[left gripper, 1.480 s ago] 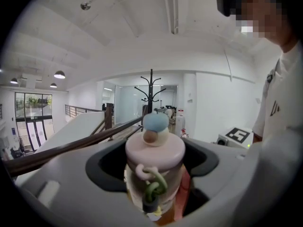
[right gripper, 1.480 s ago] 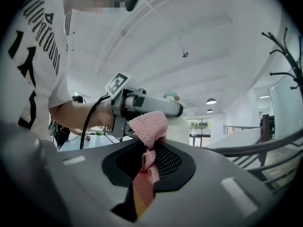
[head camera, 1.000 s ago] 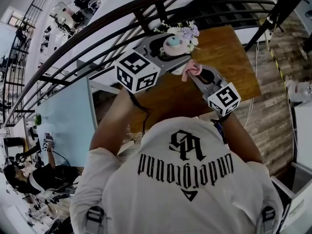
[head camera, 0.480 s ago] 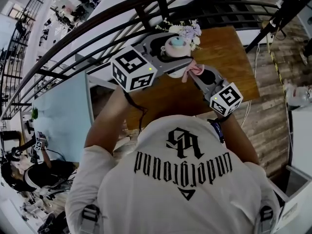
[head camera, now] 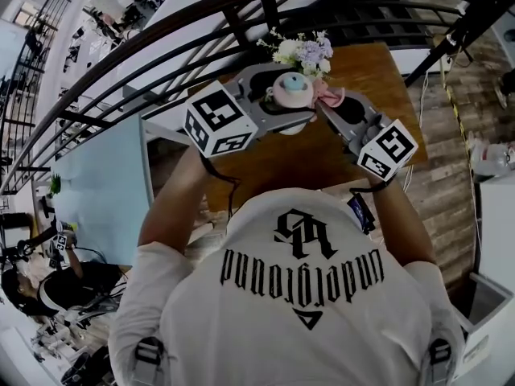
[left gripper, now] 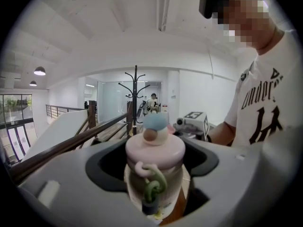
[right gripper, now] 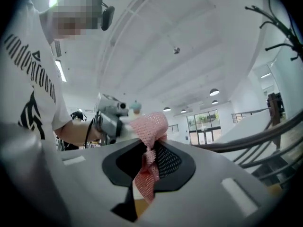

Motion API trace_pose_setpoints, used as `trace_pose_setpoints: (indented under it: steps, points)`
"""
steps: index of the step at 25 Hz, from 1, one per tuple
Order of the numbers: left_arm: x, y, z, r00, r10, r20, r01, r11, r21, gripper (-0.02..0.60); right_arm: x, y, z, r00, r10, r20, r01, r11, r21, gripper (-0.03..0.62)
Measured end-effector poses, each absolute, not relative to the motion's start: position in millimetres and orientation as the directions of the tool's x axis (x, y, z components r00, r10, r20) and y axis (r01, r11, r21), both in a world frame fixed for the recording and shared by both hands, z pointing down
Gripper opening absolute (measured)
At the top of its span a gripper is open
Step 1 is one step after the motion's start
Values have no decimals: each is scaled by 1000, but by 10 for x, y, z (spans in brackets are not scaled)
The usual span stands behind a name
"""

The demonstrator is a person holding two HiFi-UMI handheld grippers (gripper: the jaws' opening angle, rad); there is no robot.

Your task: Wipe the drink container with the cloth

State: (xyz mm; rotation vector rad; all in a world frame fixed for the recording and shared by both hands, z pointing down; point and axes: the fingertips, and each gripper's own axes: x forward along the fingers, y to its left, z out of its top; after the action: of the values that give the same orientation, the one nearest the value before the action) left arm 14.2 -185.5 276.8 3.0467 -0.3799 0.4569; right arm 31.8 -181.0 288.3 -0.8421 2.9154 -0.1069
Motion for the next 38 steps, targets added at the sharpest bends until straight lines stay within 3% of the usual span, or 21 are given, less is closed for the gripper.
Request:
trace_pose_setpoints:
  steps: [5,14,27,33,38]
  points:
    - [133,-1775,2771,936,-215,279,-222,-975,-6,385,310,-1865,2683,-845,-522,-118,-515,853,-87,46]
    - [182,-1517,2563,959,-148,240,-148,-989,-18,385,184,-1692,3891,-899,-435,41,-431,865,-258,46]
    - [176,-1281,2560,974,-45,222,-33,-998,-61,385,128,-1764,2608,-949,-288,-124,-278,956,-90,44]
    - [198,-1137,2420,979,2,203,10,-999,-35,385,15,-1714,3425,-978,-206,-20,-195,951,-239,44]
    - [168,-1051,2497,974,27,225,34,-999,-27,385,-57,-1668,3679,-984,-175,-17,-163,940,-301,44]
